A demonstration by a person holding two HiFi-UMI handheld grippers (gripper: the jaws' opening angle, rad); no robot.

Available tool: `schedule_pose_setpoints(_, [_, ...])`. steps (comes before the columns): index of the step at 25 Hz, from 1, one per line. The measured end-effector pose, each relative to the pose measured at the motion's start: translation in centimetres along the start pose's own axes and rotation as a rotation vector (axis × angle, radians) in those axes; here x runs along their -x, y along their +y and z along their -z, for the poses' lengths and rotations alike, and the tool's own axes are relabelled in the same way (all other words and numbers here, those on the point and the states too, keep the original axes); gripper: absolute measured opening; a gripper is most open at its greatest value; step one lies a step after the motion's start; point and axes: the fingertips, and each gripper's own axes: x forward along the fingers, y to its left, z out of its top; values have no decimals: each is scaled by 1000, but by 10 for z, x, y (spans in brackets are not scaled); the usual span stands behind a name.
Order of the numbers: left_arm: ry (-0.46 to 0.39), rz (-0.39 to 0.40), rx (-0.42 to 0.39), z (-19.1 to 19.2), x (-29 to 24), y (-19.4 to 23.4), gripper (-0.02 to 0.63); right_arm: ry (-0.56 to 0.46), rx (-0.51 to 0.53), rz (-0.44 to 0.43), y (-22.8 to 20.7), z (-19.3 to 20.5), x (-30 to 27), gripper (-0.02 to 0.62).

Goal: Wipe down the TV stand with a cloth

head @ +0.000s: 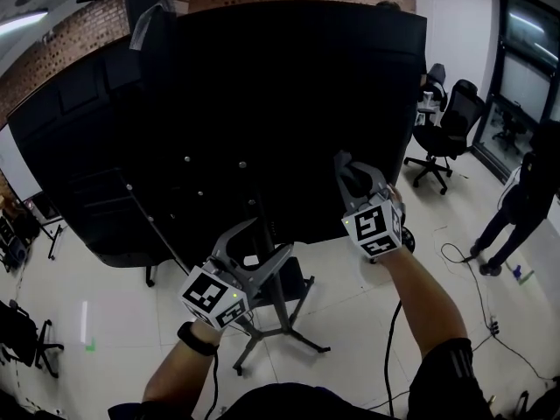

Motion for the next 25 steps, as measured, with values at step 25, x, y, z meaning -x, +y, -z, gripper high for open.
schedule_pose_setpoints(25, [-85, -189, -63, -62, 224, 132, 302, -302, 153, -155, 192, -315, -17, 58])
